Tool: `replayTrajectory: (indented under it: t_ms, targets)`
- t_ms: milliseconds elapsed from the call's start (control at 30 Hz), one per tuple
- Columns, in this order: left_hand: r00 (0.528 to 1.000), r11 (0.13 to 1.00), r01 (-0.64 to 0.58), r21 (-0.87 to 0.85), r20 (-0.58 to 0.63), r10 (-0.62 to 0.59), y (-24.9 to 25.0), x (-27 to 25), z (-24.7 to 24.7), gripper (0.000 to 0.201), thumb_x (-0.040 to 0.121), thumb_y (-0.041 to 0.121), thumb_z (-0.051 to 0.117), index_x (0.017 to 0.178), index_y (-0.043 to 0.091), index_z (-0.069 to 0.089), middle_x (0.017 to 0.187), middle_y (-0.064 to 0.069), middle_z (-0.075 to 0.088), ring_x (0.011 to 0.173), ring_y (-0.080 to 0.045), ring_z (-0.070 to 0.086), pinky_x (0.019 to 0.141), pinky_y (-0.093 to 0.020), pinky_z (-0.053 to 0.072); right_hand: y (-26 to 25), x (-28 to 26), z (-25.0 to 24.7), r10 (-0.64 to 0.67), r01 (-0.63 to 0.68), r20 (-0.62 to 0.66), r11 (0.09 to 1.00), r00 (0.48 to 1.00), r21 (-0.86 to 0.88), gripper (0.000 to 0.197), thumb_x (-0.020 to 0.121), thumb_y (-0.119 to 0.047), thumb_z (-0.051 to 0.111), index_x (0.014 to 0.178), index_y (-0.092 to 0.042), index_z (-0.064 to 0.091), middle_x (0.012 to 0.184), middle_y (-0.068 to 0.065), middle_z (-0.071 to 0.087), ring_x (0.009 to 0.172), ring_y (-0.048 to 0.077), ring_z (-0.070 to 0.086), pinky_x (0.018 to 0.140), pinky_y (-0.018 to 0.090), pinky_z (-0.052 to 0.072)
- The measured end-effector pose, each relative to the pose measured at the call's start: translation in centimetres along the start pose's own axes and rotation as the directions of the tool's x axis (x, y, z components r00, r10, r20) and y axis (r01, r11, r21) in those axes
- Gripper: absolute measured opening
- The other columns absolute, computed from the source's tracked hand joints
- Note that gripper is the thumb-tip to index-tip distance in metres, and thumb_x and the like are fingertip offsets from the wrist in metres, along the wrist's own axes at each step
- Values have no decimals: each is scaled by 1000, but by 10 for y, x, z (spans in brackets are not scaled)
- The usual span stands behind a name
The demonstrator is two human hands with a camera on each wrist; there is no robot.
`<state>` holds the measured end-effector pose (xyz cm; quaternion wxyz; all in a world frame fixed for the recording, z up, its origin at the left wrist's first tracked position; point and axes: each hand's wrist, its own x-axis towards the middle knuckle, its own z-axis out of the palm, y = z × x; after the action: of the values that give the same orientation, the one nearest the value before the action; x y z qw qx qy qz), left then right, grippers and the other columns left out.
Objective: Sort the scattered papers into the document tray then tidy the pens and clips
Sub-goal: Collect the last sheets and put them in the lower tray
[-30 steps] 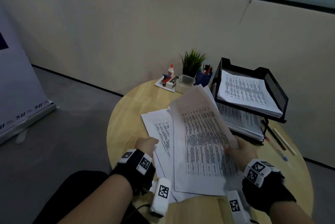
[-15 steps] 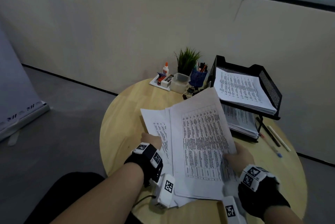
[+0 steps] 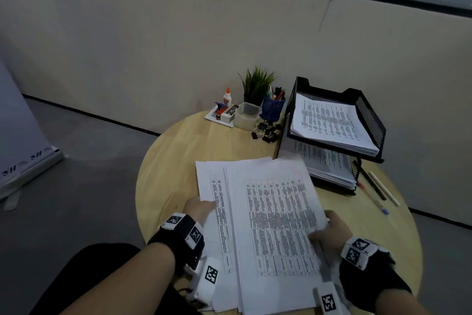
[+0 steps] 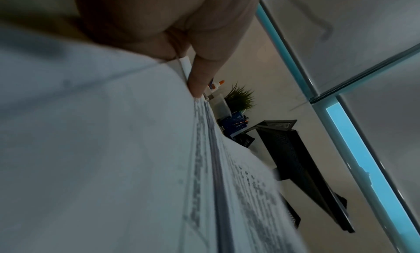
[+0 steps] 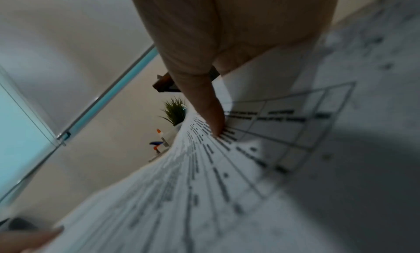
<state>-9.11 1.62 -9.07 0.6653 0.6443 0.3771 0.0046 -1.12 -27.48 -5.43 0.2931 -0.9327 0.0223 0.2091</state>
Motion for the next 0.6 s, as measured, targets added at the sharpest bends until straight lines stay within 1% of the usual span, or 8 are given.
replayTrajectory:
  t_ms: [67,133,200,267,400,467,533,600]
  targets:
    - [999,997,37,-67,39,-34,1,0,0,34,87,6,64,116,-10,58,119,-15,61,106,-31,59,87,-32,45,2,5,8,15,-15,1,1000,1000,-22,60,74,-10,75,125,-1,44,112,13,60,89,22,54,75,26,42]
    - [991,992,87,-94,106,-77,3,-3,2,45,82,12,71,120,-9,57,122,-19,61,109,-32,59,96,-39,45,0,10,14,19,-18,1,997,1000,-75,57,68,-19,76,116,-3,50,99,7,61,83,22,58,69,26,45]
    - [982,993,115,-35,153,-109,3,-6,5,69,70,23,81,126,-8,52,129,-20,56,118,-32,53,103,-41,39,-1,19,22,2,-2,1,993,1000,-117,63,57,-29,75,111,-5,54,95,6,64,82,23,63,68,29,52]
    - [976,993,106,50,185,-113,3,-8,8,87,63,29,84,131,-8,45,136,-19,49,126,-31,45,108,-39,34,-3,24,30,-19,21,12,990,1000,-138,64,53,-34,74,108,-8,55,95,6,65,83,23,64,70,30,54]
    - [984,977,67,201,151,-99,-1,-14,8,84,79,26,74,140,-9,28,144,-20,39,131,-32,39,104,-34,35,-8,15,40,-71,81,67,983,995,-165,62,50,-44,66,105,-16,56,93,-1,64,80,18,64,66,29,53]
    - [987,980,65,186,130,-91,-3,-18,3,89,80,21,75,142,-9,19,147,-22,33,134,-34,34,107,-38,33,-7,6,41,-86,95,85,990,993,-107,61,54,-40,66,109,-17,56,96,-1,64,83,18,63,69,30,54]
    - [988,985,60,164,128,-81,-5,-19,-2,94,77,20,77,144,-7,17,149,-22,30,136,-35,31,109,-42,30,-7,-2,38,-76,73,102,997,992,36,59,66,-30,69,121,-15,54,96,-3,64,79,13,62,67,26,52]
    - [987,993,38,108,151,-54,-5,-18,-7,105,65,27,85,143,-4,23,147,-20,35,135,-34,34,111,-45,29,-7,-8,34,-55,31,129,984,990,178,69,77,-21,71,137,-11,38,103,3,58,79,13,59,63,23,49]
